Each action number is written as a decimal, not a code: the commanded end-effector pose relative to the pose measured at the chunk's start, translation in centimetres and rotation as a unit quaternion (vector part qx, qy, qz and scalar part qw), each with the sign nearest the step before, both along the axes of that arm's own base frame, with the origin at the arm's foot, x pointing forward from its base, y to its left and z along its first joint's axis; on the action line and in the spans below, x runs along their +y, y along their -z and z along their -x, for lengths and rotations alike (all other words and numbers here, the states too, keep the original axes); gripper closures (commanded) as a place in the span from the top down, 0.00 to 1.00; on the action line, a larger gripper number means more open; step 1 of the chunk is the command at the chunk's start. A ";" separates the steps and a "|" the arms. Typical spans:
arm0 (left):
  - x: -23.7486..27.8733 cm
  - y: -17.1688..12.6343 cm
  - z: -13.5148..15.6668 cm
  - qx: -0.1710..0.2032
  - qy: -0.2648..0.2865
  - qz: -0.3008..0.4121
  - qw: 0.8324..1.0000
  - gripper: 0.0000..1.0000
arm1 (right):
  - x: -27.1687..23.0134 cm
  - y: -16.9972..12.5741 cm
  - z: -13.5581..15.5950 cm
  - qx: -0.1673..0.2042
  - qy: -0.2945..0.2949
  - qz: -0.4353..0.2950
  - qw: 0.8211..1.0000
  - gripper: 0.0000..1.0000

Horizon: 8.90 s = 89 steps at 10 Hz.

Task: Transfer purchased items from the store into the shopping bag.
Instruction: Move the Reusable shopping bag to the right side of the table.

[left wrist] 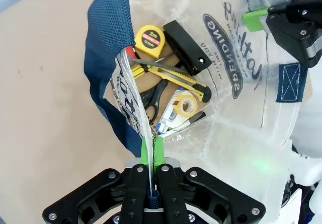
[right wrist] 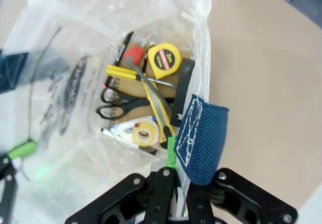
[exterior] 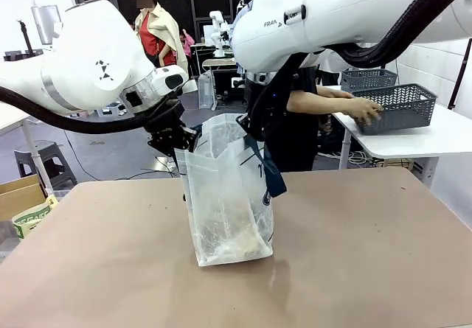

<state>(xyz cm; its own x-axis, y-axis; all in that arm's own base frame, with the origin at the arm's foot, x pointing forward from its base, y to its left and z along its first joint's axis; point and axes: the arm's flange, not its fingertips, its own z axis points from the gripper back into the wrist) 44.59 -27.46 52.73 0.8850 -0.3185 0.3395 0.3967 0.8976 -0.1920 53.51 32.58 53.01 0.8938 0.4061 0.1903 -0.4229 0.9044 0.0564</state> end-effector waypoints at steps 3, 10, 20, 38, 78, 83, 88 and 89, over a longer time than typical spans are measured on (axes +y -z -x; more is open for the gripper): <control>-0.8 -0.2 -0.2 0.032 -0.093 -0.041 0.994 0.00 | 0.7 0.5 0.7 -0.011 0.031 0.016 0.999 0.00; -1.3 0.7 -0.7 0.005 -0.066 -0.050 0.997 0.00 | 2.1 0.9 -0.2 0.005 0.093 -0.037 0.995 0.00; -0.9 0.6 -1.0 0.006 -0.052 -0.049 0.997 0.00 | 3.3 1.6 0.2 0.000 0.112 -0.021 0.993 0.00; -3.9 1.1 -2.1 -0.020 0.018 -0.007 1.000 0.39 | 5.7 1.2 -0.9 -0.010 0.075 -0.048 0.996 0.00; -5.0 1.0 -0.2 -0.024 0.027 0.037 0.999 0.00 | 1.5 0.2 -1.6 0.015 -0.028 -0.114 0.993 0.77; -5.0 1.0 -0.2 -0.024 0.027 0.037 0.999 0.00 | -7.4 -0.4 -0.8 -0.009 -0.102 -0.157 0.982 1.00; -5.0 1.0 -0.2 -0.024 0.027 0.037 0.999 0.00 | -15.0 -2.1 2.5 -0.115 -0.306 -0.209 0.922 1.00; -5.0 1.0 -0.2 -0.024 0.027 0.037 0.999 0.00 | -16.2 -2.5 3.0 -0.124 -0.337 -0.235 0.904 1.00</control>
